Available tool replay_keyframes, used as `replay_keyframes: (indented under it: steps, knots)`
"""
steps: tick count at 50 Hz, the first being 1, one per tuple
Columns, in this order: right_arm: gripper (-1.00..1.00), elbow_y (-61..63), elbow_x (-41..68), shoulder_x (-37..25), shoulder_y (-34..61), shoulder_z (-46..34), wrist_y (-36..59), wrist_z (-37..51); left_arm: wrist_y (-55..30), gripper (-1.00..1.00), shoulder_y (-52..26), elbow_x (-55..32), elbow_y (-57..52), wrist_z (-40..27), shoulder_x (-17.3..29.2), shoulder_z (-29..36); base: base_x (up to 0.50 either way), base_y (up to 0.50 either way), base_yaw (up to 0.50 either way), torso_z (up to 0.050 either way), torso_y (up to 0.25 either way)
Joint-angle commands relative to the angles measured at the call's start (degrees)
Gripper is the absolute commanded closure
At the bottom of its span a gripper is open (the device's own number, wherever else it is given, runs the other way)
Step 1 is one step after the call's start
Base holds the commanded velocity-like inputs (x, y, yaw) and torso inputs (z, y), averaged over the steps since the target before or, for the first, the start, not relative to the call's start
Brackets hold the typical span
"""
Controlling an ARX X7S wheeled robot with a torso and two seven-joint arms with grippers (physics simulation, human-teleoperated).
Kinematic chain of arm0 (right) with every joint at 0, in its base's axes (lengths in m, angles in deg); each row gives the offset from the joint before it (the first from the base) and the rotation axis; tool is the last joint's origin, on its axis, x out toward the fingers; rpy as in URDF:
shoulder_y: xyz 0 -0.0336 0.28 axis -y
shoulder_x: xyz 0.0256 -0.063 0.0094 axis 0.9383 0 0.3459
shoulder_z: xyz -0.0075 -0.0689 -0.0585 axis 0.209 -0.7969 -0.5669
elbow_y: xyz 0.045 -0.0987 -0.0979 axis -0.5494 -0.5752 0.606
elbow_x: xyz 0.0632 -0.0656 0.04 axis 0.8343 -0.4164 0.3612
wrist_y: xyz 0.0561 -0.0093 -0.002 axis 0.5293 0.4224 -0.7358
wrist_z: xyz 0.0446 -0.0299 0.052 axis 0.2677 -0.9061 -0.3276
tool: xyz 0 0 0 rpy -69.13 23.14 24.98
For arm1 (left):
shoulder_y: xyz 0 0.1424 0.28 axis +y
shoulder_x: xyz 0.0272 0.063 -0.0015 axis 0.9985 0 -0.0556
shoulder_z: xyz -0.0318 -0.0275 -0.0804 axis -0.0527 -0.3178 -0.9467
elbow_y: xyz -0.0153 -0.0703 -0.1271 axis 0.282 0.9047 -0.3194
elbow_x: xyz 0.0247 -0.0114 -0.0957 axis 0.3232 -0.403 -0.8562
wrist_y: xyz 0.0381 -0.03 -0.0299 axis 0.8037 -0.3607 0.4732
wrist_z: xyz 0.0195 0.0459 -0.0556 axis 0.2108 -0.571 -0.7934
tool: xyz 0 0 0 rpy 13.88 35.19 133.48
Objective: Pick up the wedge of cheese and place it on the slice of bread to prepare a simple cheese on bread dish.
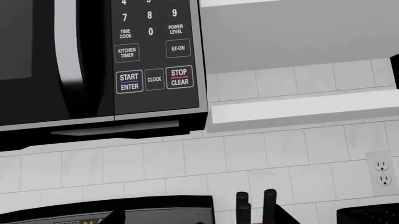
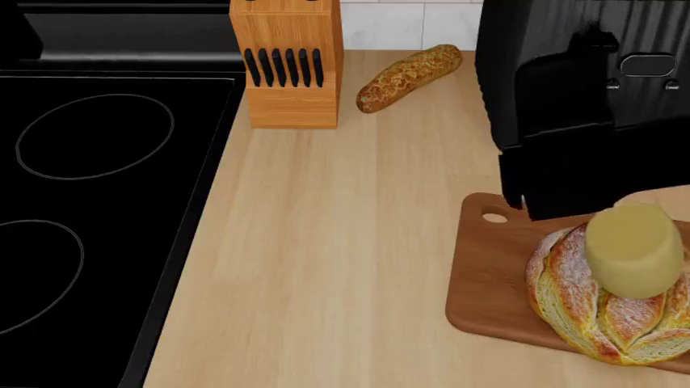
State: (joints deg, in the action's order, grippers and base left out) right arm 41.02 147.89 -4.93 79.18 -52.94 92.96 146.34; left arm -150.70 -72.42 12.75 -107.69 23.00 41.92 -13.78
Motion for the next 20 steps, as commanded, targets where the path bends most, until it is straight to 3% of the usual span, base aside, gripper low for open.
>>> replay_keyframes:
  steps: [1,20]
  knots:
    - [-1.00,0.88,0.50,-0.88,0.44,-0.94,0.32,-0.52,-0.24,-1.00,-0.72,-1.31,0.22,-0.69,0.27,-0.16,0.00,0.00,0.00,0.000,0.000]
    - [-1.00,4.25,1.90,-4.57,-0.65,-1.02,-3.03,0.16,0.25,-1.00,-1.63,-1.96,0.65,-1.05,-0.07,0.93,0.00,0.00,0.00,0.000,0.000]
